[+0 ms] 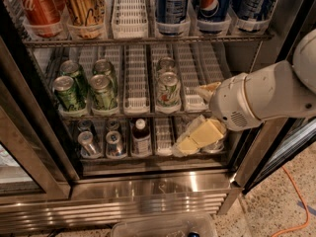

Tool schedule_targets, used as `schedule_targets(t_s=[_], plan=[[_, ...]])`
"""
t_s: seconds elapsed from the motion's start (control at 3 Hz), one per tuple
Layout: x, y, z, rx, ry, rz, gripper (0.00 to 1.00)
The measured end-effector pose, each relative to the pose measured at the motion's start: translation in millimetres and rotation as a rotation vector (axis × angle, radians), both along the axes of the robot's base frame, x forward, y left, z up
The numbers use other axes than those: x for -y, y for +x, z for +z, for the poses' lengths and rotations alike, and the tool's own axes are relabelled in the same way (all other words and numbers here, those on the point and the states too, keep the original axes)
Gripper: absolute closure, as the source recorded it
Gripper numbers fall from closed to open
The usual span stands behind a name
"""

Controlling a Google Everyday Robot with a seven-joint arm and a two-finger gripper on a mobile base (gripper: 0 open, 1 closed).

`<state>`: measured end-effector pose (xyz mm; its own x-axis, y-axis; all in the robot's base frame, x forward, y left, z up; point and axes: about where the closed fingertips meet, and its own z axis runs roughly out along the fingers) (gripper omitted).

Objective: Pick redbull can from bottom shelf of fridge

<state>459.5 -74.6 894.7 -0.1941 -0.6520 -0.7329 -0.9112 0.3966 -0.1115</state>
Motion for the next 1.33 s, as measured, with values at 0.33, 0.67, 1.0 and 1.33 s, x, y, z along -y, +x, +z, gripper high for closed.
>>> schedule_targets(t_s=[0.33,0.67,1.0,1.33], plan=[[8.4,-18.4,-1.4,0.020,0.017,-0.056,0.00],[4.9,-44.8,-37.9,0.043,0.086,-0.130,0.00],[-3.9,-67.4,-113.3,0.010,0.184,-0.214,0.00],[-31.0,-88.9,-190.7,-0.059,0.296,-0.260,0.00]])
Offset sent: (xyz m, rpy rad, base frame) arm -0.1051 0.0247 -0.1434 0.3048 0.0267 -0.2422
